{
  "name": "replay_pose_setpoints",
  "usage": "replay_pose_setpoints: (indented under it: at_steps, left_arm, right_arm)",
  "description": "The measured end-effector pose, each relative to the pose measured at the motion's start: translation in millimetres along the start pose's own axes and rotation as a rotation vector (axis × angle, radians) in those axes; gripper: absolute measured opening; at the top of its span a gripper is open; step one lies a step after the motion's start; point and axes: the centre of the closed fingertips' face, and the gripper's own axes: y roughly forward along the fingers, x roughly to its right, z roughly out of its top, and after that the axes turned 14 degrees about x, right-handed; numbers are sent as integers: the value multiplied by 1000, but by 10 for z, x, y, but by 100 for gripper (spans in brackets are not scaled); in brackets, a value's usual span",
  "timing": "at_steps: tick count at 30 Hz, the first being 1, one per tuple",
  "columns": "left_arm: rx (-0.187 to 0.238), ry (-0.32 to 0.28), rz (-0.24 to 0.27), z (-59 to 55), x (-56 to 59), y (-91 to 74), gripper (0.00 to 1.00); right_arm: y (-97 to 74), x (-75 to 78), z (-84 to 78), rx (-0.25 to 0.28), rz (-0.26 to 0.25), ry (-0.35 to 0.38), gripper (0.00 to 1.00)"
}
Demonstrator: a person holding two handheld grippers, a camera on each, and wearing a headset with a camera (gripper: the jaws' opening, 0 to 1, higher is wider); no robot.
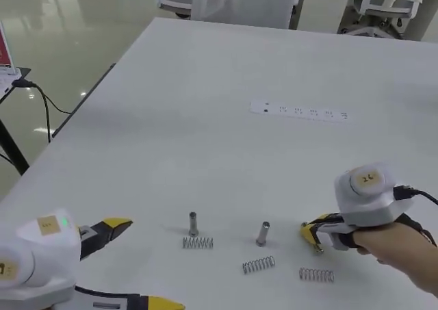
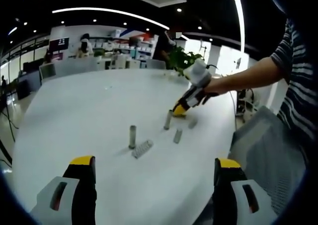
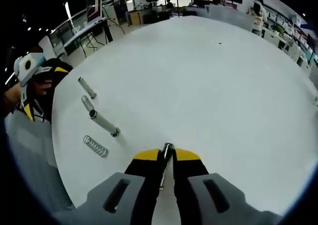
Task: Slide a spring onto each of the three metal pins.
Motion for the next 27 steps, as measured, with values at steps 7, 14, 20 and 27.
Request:
replay_pose_setpoints:
  at_steps: [7,14,20,27]
  left_arm:
    - [4,-1,1,11,-15,-2,96]
    - [3,-4,2,-3,-8,1,95]
    - [3,-3,-3,-6,6,11,95]
    - [4,0,-5,-1,16,18,95]
  right_arm:
    - [-24,38,-11,20,-19,11,5]
    - [-135,48,48,73,-23,45,5]
    - [-215,38,98,111,-23,33,5]
    - [-276,0,154,153,-19,17,5]
